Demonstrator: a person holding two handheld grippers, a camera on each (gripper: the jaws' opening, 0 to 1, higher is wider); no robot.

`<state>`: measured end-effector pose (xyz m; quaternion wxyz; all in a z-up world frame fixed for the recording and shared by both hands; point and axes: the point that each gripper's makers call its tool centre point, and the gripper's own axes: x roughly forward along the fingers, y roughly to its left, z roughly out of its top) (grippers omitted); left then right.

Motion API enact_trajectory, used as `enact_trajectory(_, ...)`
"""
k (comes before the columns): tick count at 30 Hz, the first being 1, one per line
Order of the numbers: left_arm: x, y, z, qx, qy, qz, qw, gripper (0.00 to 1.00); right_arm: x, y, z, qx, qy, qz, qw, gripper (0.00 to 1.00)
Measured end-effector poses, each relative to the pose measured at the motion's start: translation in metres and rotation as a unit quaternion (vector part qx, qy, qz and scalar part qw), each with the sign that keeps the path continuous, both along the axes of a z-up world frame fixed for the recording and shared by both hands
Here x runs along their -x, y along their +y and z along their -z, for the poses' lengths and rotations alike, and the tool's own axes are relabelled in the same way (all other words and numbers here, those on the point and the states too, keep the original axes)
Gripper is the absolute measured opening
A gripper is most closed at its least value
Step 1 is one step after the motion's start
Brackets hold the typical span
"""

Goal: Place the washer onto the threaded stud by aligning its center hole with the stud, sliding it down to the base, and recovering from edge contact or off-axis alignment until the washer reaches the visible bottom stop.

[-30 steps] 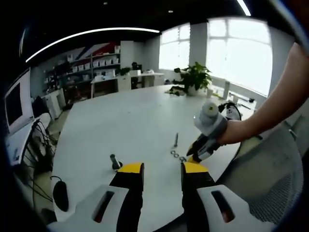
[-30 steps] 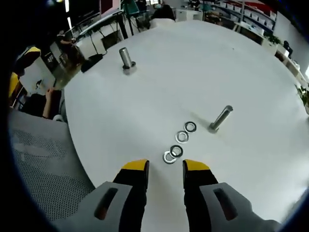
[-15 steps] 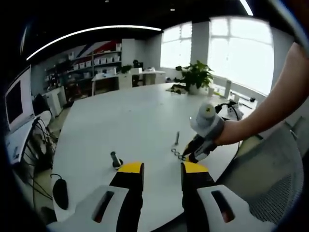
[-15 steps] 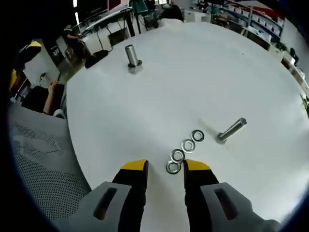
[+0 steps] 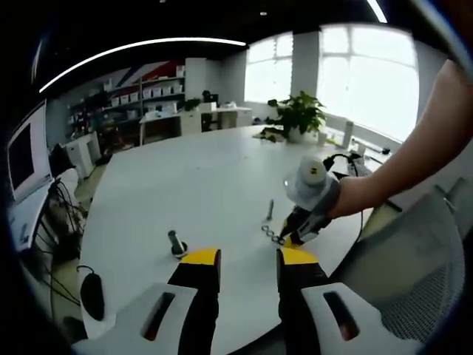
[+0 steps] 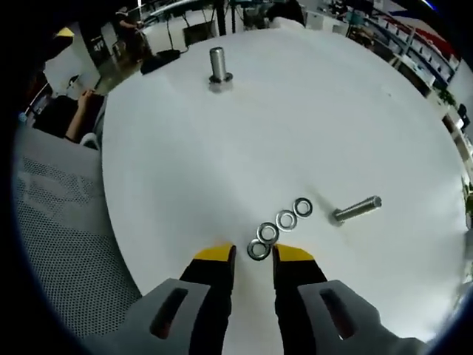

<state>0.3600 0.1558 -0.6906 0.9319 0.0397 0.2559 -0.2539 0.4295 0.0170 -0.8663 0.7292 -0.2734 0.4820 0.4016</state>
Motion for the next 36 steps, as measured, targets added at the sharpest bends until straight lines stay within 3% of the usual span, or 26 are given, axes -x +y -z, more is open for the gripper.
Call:
enact_trajectory(5, 0.0001, -0.0007, -0.0002, 0.001, 0.0, 0.002, 1.0, 0.28, 0.0011, -0.0003, 0.0008, 0.037, 0.024, -0.026, 0.9987, 0.16)
enact_trajectory(9, 0.0001, -0.0003, 0.0005, 0.002, 0.002, 0.001, 1.0, 0.28, 0.0031, -0.0032, 0.0023, 0.084, 0.043, -0.073, 0.9928, 0.16)
enact_trajectory(17, 0.0007, -0.0016, 0.001, 0.001, 0.003, 0.005, 1.0, 0.28, 0.0017, -0.0022, 0.0031, 0.111, 0.066, -0.091, 0.9874, 0.15)
enact_trajectory(28, 0.0003, -0.0009, 0.0015, -0.003, 0.003, 0.004, 1.0, 0.28, 0.0062, 0.002, 0.0045, 0.176, 0.05, -0.147, 0.9721, 0.15)
enact_trajectory(36, 0.0003, -0.0006, 0.0017, -0.005, 0.003, 0.003, 1.0, 0.28, 0.0057, -0.0006, 0.0027, 0.175, 0.051, -0.125, 0.9753, 0.15)
